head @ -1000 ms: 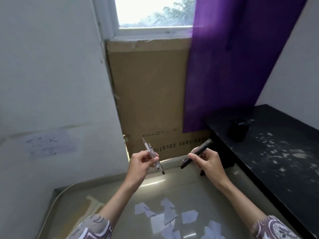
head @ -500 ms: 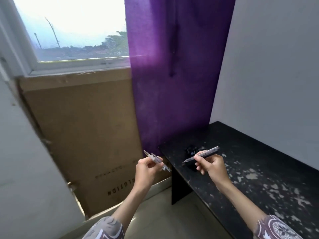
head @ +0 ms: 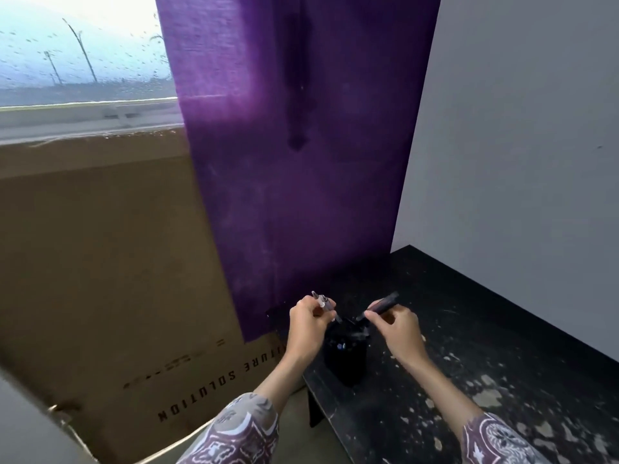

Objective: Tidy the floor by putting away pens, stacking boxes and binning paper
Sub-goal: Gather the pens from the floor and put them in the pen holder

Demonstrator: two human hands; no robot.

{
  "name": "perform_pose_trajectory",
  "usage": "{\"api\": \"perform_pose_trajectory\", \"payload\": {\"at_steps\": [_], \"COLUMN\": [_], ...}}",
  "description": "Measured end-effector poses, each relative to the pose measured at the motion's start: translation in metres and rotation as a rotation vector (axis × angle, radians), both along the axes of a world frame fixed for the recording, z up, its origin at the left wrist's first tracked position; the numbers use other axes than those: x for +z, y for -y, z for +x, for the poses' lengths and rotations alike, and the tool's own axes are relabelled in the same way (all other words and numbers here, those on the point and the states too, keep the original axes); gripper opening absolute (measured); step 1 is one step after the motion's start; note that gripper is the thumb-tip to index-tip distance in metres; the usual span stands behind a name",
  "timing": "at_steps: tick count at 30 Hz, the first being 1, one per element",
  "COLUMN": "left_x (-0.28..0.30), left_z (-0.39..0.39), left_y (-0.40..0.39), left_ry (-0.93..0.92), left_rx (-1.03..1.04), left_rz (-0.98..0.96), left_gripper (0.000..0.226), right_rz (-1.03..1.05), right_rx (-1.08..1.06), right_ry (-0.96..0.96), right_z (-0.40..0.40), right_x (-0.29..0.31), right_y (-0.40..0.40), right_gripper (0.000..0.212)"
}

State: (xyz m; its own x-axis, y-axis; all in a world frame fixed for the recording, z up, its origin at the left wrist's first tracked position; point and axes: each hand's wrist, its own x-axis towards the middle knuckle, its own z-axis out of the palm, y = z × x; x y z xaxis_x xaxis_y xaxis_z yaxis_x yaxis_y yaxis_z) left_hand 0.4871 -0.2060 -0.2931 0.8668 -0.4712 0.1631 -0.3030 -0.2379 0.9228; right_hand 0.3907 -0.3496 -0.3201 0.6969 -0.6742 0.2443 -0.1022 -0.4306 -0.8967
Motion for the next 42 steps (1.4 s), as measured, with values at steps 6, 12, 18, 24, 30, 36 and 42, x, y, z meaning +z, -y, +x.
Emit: {"api": "perform_pose_trajectory", "payload": {"at_steps": [6, 12, 18, 24, 30, 36, 42], "left_x": [-0.022, -0.040, -0.044, -0.049, -0.042, -0.031, -0.025], "left_z": [0.017, 0.034, 0.038, 0.031, 0.022, 0.003, -0.025], "left_y": [0.030, 0.028, 0.019, 0.000, -0.029, -0.077, -0.156], "left_ry": [-0.001, 0.068, 0.068, 0.088, 0.074, 0.067, 0.060], "left_rx": [-0.051, -0.132, -0.126, -0.074, -0.037, 0.022, 0.087], "left_rz": [0.084, 0.243, 0.246, 0.231, 0.213, 0.186, 0.194], "left_gripper": [0.009, 0.032, 0.034, 0.020, 0.024, 0.023, 0.021], "right_rz": [-0.093, -0.247, -0.219, -0.210, -0.285, -0.279, -0.223], "right_rx": [0.146, 0.211, 0.212, 0.156, 0.037, 0.032, 0.176], "right_ry": [-0.164, -0.273, -0.205, -0.171, -0.108, -0.011, -0.024], "right_z": [0.030, 0.037, 0.028, 0.019, 0.010, 0.000, -0.015], "right_x": [-0.023, -0.034, -0.031, -0.034, -0.026, -0.008, -0.005], "right_y": [0.015, 0.019, 0.015, 0.004, -0.017, -0.060, -0.140], "right_gripper": [0.004, 0.026, 0.029, 0.026, 0.029, 0.025, 0.024]}}
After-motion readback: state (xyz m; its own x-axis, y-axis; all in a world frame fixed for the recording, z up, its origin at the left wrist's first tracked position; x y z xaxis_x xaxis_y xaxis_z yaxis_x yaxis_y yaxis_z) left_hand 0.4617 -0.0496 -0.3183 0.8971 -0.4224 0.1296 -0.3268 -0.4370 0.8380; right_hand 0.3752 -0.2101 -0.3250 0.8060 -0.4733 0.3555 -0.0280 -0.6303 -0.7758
